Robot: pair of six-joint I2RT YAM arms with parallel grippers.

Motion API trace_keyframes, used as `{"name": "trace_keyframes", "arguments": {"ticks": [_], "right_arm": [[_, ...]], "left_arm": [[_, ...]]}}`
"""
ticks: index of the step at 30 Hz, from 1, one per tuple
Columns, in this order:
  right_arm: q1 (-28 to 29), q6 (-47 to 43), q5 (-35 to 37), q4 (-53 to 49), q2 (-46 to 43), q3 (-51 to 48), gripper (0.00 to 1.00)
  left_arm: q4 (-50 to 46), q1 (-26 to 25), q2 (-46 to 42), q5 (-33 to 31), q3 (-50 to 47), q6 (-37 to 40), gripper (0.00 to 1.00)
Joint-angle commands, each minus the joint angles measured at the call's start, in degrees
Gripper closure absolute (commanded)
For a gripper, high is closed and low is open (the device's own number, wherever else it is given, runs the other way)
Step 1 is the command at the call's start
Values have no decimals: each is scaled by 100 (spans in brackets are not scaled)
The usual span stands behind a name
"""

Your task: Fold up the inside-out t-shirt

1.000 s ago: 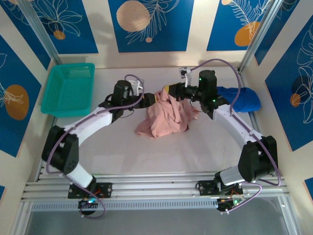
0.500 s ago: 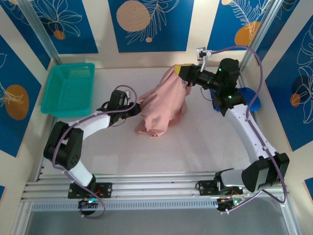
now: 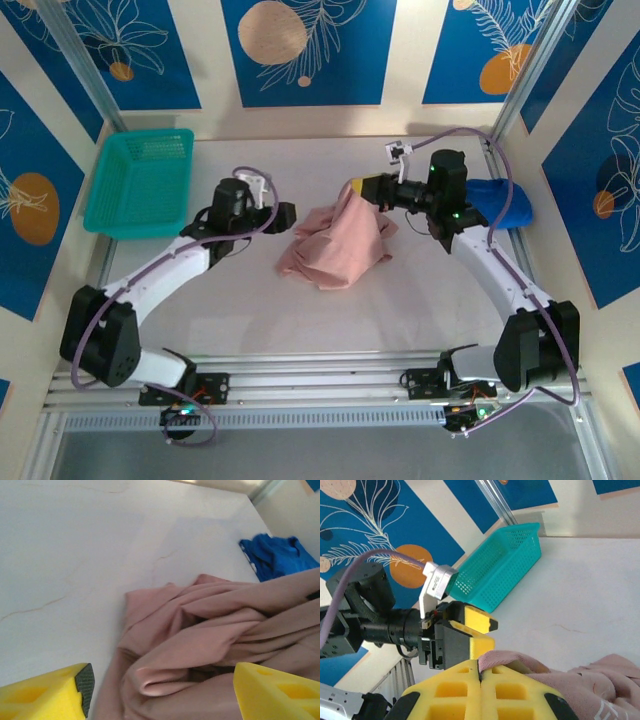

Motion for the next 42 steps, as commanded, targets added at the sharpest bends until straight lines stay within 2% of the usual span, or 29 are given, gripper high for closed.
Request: {"name": "trace_keyframes", "arguments": {"ticks": [1, 5, 9, 10, 13, 14, 17, 20, 22, 24, 27, 33, 38, 40, 42], "right_arm": [[-56, -214, -156, 26, -322, -119, 100], [-90, -231, -174, -33, -448, -140, 100], [-134, -266, -174, -144, -571, -107, 100], [-163, -275, -166, -164, -607, -81, 100], [-309, -249, -165, -170, -752, 45, 100], [-406, -249, -152, -208, -836, 99, 100], [-744, -205, -43, -264, -1217, 127, 100], [-914, -300, 372, -407, -1618, 49, 100], [-889, -337, 703, -463, -1778, -60, 100], [-847, -316, 996, -513, -1852, -196, 100], [-720, -269, 1406, -487, -1875, -521, 100], [-284, -173, 1866, -537, -1703, -1209, 100], [65, 96, 2811, -1323, -1660, -1604, 100], [290, 146, 3203, -1736, -1673, -1754, 100], [637, 150, 3611, -2102, -1678, -1916, 100]], "left_arm": [[-546, -279, 595, 264, 445, 811, 23], [-728, -346, 1406, 150, 967, 1118, 19], [-895, -346, 2130, 416, 1570, 1199, 24], [-952, -346, 2319, 528, 1745, 1204, 31], [-1104, -285, 2561, 813, 2190, 1072, 69], [-964, -180, 2416, 1003, 2179, 926, 79], [-77, 359, 1511, 1680, 1732, 99, 100], [1191, 996, 509, 2567, 1217, -1121, 100], [1712, 1313, 63, 2866, 1042, -1711, 100], [1877, 1492, -258, 2933, 920, -1977, 100], [1805, 1553, -554, 2756, 593, -1900, 100], [859, 1529, -660, 1436, -443, -997, 100], [199, 1493, -776, 226, -1338, -437, 99], [-228, 1404, -848, -288, -1588, -214, 92], [-559, 1267, -969, -710, -1815, -23, 80]]}}
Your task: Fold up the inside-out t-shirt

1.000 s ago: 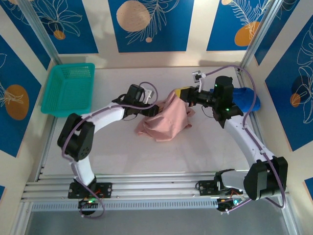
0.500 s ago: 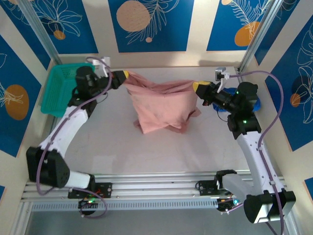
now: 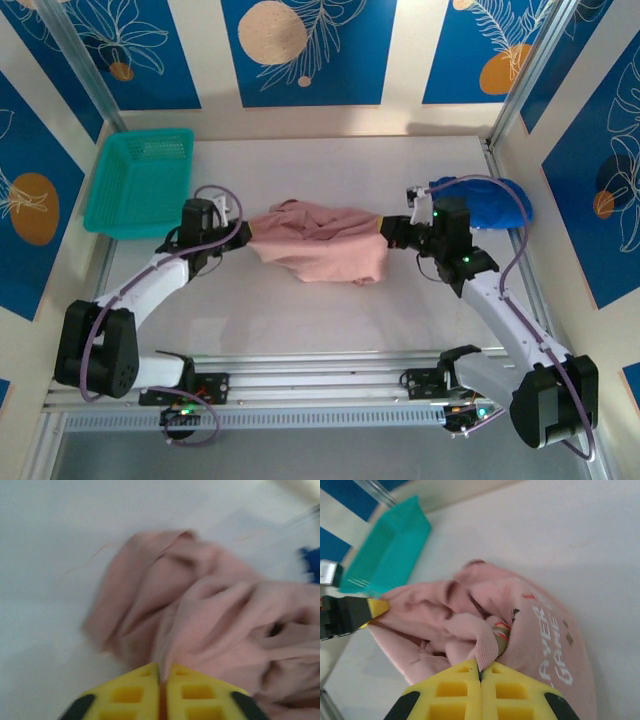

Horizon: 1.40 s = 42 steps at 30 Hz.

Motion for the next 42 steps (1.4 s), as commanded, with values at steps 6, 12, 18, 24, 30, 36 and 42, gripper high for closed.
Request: {"name": "trace_keyframes", "arguments": {"ticks": [6, 12, 18, 24, 30, 36, 42], "right_arm": [[1183, 209, 1368, -963, -117, -597, 100], [1226, 141, 1379, -895, -243, -651, 100], [1223, 46, 1353, -895, -251, -536, 100], [1216, -11, 1381, -982, -386, -532, 100], [1171, -34, 1430, -1051, -541, -584, 100], [1109, -80, 1431, -1118, -619, -528, 100], [958, -210, 1658, -1167, -831, -151, 100]], "left_arm": [[-757, -1313, -1112, -2019, -255, 1182, 45], [-411, -2146, -638, -1536, 185, 1858, 40], [-670, -2197, 939, -1926, 1370, 1729, 40], [-1110, -2136, 2173, -2428, 2519, 1804, 43], [-1235, -2096, 2618, -2595, 2933, 1853, 69], [-1227, -1987, 2500, -2429, 3055, 1838, 93], [-880, -1729, 1158, -1436, 2909, 1572, 100]]}}
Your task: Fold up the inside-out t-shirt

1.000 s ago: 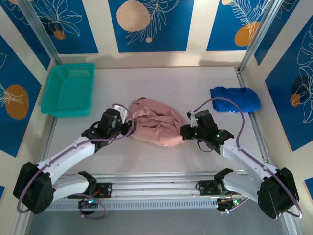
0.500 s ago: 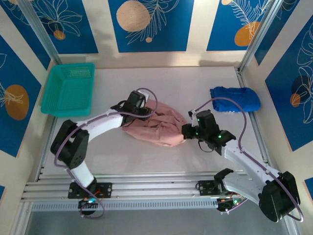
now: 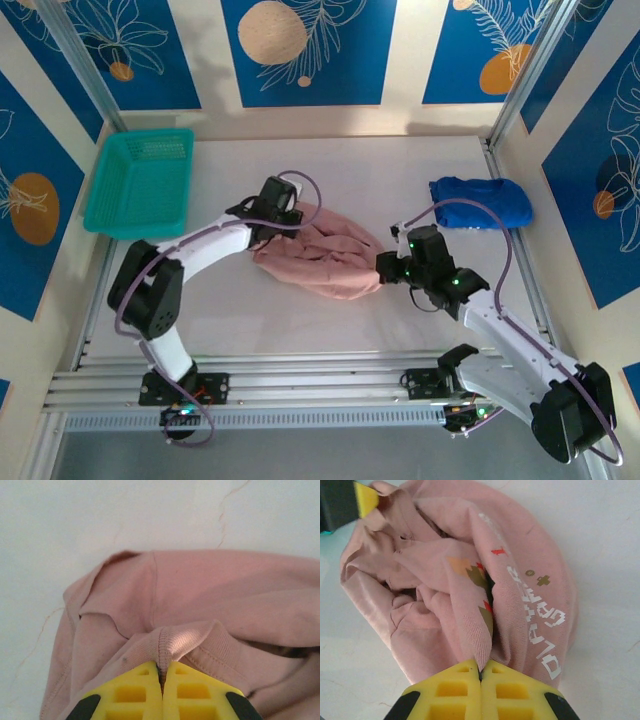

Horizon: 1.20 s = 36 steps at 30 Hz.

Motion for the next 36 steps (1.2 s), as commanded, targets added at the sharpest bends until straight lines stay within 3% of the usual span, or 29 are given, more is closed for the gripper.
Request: {"name": "trace_keyframes", "arguments": {"ticks": [1, 5, 9, 15, 19, 25, 27, 29, 32, 36], "right_arm": [[-130, -202, 298, -47, -258, 496, 100], [-336, -379, 526, 33, -564, 924, 100], [-515, -484, 454, 110, -666, 1143, 100], [-662, -339, 513, -126, -375, 861, 100], [-571, -494, -154, 92, -181, 428, 97], [-59, -720, -906, 111, -48, -69, 98], [276, -1150, -2151, 260, 56, -110, 93], [855, -1319, -2895, 492, 253, -74, 86], [1576, -1716, -2735, 336, 550, 286, 74], [1442, -1664, -2488, 782, 548, 599, 59]], "left_arm": [[474, 295, -1290, 955, -20, -365, 100], [1288, 854, -2519, 1874, -270, -1172, 100], [1322, 1118, -3016, 2093, -63, -1375, 100], [1473, 1147, -3047, 2715, -242, -1456, 100], [1668, 1128, -2850, 3376, -491, -1545, 100], [1756, 1125, -2846, 3630, -780, -1455, 100], [1780, 1130, -2858, 3730, -812, -1287, 100], [1709, 1126, -2872, 3768, -804, -1054, 100], [1642, 1139, -2956, 3709, -876, -752, 100], [1536, 1148, -3062, 3776, -1000, -442, 100]]}}
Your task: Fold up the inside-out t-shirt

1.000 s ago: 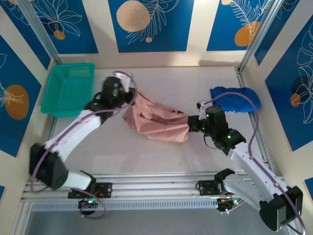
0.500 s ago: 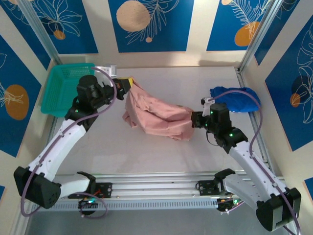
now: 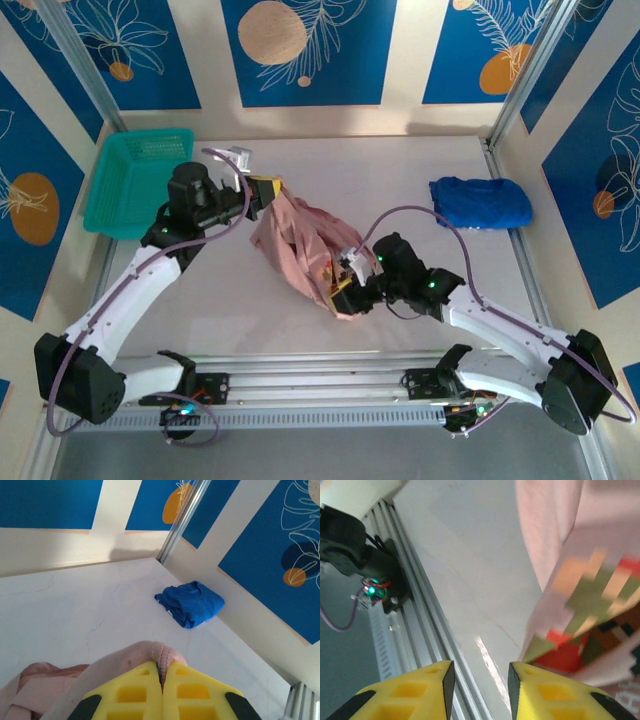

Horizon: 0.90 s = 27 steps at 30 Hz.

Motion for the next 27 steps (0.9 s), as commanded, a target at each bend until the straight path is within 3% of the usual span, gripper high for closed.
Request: {"name": "trace_keyframes", "arguments": {"ticks": [1, 5, 8, 11, 14, 19, 23, 27], "right_arm": [[-241, -67, -21, 690, -102, 346, 57], [-710, 633, 749, 1266, 479, 713, 52], [-640, 766, 839, 1056, 1030, 1021, 40], [-359, 825, 1170, 1092, 1066, 745, 36], [-522, 1109, 1360, 1323, 1024, 480, 35], [-1269, 1634, 215, 2360, 1429, 569, 38], [-1300, 1560, -379, 2354, 2062, 964, 36], [-1125, 1753, -551, 2448, 1924, 423, 33]], "left_arm": [[66, 40, -238, 228, -110, 457, 100], [108, 41, -365, 198, -261, 401, 100], [72, 42, -439, 174, -259, 325, 100], [-23, 38, -496, 202, -231, 321, 100], [-16, 41, -575, 222, -289, 341, 100], [54, 42, -639, 325, -386, 408, 100], [63, 42, -653, 296, -398, 339, 100], [-44, 38, -683, 183, -313, 280, 100]]}}
